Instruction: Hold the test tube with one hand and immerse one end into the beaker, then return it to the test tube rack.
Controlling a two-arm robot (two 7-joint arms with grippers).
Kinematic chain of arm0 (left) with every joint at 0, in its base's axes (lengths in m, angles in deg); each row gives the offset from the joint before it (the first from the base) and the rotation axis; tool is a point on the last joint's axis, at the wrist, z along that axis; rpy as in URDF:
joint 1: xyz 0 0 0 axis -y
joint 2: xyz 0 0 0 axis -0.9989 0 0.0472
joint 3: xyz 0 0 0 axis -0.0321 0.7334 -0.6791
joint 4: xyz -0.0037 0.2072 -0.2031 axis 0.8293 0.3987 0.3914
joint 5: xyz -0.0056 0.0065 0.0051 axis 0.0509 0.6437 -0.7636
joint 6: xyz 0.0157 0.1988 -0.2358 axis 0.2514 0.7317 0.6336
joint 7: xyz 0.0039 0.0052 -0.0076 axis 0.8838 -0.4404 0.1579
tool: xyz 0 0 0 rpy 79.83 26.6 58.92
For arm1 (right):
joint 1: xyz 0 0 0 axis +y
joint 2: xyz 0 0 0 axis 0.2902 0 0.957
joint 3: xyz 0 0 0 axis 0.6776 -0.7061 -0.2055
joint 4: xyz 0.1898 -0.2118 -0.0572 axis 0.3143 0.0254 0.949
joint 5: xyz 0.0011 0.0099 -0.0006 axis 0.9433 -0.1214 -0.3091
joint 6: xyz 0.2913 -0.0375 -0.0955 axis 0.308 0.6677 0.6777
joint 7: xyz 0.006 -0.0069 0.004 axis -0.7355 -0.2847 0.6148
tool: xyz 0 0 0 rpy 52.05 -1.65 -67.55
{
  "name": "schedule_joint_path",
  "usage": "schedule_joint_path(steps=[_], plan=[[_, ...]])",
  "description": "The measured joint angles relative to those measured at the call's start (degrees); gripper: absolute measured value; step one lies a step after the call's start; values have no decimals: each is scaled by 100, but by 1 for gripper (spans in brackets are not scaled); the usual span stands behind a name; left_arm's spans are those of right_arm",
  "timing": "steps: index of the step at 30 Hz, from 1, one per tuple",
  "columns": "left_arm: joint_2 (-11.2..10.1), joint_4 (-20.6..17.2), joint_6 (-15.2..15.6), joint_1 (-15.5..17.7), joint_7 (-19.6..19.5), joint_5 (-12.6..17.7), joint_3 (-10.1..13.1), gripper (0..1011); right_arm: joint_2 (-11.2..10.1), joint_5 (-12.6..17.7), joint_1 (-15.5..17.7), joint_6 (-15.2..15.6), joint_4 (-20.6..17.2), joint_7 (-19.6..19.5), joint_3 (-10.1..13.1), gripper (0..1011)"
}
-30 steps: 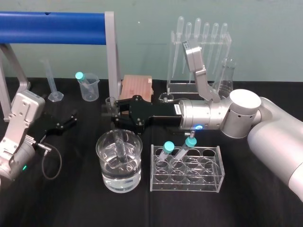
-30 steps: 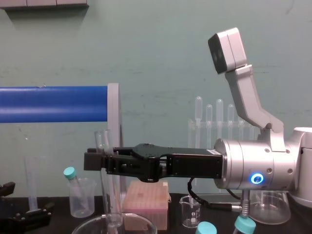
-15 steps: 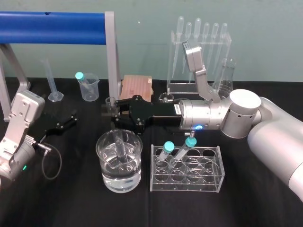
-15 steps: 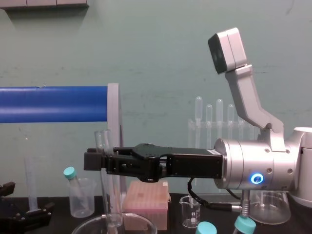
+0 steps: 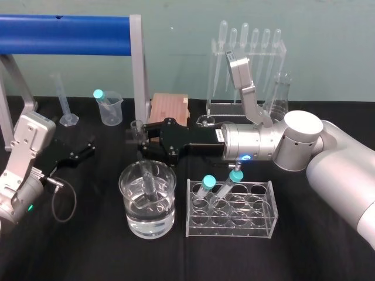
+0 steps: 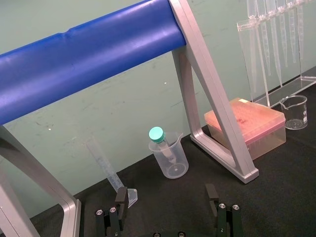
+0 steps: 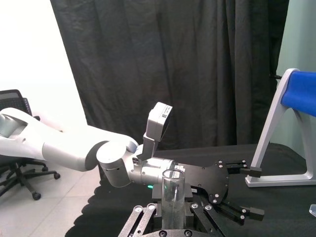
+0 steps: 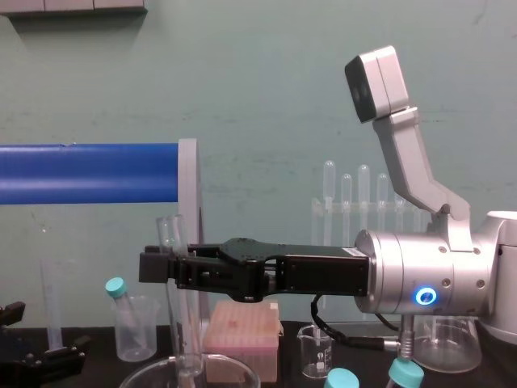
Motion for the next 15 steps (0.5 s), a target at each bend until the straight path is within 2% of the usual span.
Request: schedule_joint_path(steps=[15], plan=[[0,0,0,0,0,0,0,1000,0,0,0,0,0,-3,0,234]])
